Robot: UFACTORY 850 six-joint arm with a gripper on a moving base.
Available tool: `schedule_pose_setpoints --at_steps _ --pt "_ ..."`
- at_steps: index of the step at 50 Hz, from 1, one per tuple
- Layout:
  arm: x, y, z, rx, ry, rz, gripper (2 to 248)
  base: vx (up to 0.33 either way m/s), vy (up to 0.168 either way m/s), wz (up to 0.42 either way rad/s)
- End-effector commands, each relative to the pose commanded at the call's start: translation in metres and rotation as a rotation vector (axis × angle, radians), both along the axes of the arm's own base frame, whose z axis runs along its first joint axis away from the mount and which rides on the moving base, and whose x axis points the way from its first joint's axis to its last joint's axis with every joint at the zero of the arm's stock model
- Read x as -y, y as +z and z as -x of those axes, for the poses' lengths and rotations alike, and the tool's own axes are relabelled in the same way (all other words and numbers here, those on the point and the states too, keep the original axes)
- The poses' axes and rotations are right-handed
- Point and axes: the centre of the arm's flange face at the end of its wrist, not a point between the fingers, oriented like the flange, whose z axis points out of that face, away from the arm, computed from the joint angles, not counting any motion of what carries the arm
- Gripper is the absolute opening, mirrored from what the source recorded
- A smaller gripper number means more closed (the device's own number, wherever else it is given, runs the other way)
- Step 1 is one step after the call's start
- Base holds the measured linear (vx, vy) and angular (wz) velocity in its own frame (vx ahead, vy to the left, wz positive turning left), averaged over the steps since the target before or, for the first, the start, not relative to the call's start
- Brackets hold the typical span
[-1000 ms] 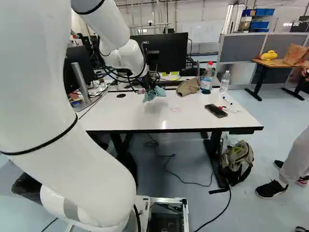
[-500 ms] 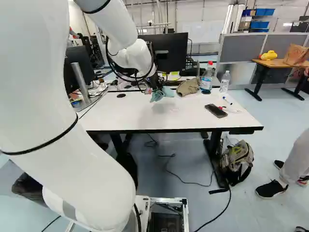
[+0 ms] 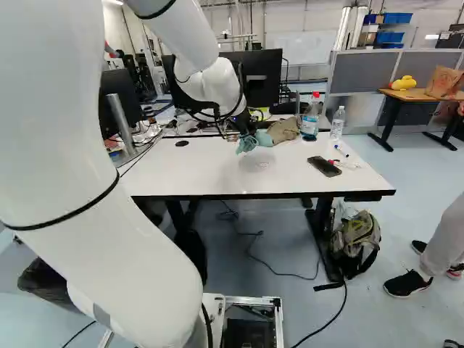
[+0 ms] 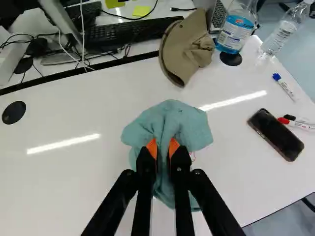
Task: Clean the table with the green towel
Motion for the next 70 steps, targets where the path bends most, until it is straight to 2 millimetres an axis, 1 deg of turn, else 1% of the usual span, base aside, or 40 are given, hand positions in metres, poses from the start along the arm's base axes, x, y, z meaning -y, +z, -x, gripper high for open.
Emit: schedule_pose_setpoints --at_steps 22,30,70 --pt "0.036 0.000 0.009 0.000 -0.075 0.000 46 0.000 0.000 0.000" --pt "0.046 -0.006 0.010 -0.011 -0.094 -0.003 46 0.000 0.000 0.000" --pt "0.053 -0.054 -0.006 -0.100 -0.096 -0.033 46 0.000 0.000 0.000"
